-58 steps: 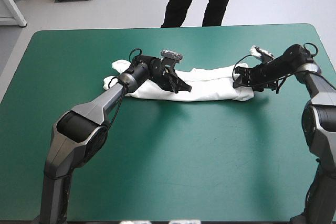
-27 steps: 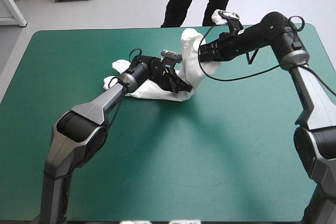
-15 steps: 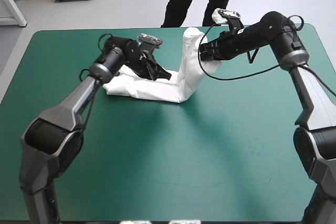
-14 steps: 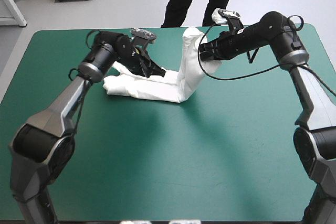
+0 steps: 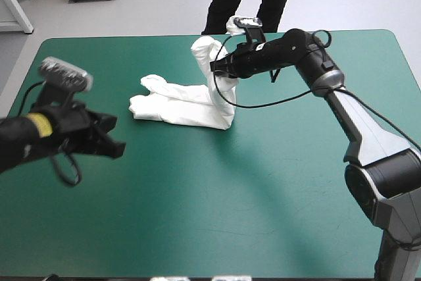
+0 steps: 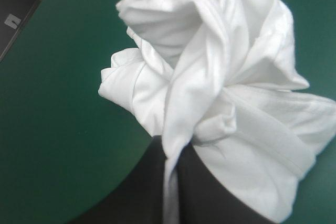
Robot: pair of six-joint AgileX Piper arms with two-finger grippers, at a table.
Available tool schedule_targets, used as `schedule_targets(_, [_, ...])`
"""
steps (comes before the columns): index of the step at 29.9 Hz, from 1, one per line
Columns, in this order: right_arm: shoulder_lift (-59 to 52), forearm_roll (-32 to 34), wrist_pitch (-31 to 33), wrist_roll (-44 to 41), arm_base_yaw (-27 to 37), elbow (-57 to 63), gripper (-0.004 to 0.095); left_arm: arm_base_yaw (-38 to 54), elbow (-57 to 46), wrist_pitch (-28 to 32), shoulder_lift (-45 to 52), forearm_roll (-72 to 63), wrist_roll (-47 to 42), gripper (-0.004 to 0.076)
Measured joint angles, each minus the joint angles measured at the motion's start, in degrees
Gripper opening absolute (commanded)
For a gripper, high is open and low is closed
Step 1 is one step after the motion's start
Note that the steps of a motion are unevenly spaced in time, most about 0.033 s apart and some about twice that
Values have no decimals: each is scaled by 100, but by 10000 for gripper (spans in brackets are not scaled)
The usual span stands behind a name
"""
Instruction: Fold the cloth
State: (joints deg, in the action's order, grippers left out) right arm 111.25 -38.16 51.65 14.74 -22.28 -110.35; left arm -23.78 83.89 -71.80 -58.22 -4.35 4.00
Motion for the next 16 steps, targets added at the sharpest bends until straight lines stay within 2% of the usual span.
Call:
schedule_targets(7, [897, -4, -235, -237, -447, -643, -14, 0, -1050, -5, 2478, 480, -1132, -9])
schedule_targets(9, [1248, -4, -222, -386, -559, -1025, 24, 0, -1171, -5, 3053, 529, -1358, -9])
schedule_targets(10, [1384, -11, -197, -423, -601, -1250, 69, 0, -1198, -5, 3209, 529, -1435, -9])
schedule_targets(15, [2116, -24, 294, -512, -832, -2341, 529, 0, -1248, -11, 3557, 580, -1680, -9])
schedule_targets(16, [2198, -18, 419, -532, -869, -2451, 585, 0, -1253, -11, 3550, 591, -1688, -9])
